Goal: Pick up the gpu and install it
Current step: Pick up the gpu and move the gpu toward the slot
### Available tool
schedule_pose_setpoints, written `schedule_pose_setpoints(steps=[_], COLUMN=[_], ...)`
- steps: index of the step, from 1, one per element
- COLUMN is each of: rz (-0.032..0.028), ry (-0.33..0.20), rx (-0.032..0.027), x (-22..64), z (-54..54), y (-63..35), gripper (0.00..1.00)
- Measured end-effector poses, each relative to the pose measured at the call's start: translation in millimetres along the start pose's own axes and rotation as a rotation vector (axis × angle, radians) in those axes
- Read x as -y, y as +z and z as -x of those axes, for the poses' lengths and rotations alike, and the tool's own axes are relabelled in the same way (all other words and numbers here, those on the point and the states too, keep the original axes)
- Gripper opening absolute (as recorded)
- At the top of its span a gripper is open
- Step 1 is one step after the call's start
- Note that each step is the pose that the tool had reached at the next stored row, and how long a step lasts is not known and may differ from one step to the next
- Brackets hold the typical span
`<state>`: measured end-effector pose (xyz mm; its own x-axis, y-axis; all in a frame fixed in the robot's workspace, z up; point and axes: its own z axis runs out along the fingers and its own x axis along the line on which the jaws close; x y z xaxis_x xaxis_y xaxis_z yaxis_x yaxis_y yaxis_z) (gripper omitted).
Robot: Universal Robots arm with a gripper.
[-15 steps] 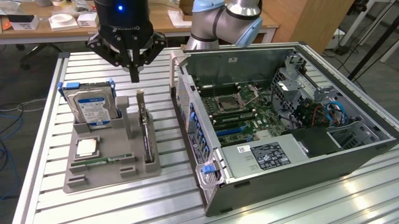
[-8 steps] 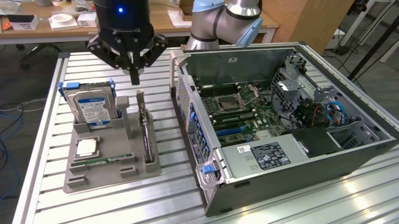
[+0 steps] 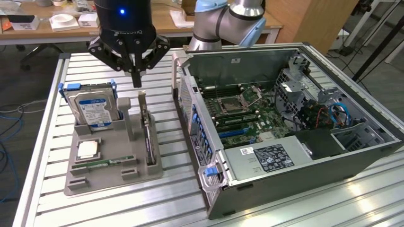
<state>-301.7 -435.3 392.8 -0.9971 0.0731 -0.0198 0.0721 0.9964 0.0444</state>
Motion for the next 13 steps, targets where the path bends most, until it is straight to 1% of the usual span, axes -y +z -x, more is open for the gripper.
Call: schedule_pose_setpoints(steps=[10,11,12,13], rz=[0.0000,0.0001,0.0000,0.0000], ry=[0.000,0.000,0.000,0.000], rx=[0.0000,0.0000,0.0000,0.0000], x=[0.5,0.6,0.6,0.7], z=[0.0,0.0,0.0,0.1], y=[0.0,0.0,0.0,0.0], gripper=[0.11,0.11,0.16,0.16])
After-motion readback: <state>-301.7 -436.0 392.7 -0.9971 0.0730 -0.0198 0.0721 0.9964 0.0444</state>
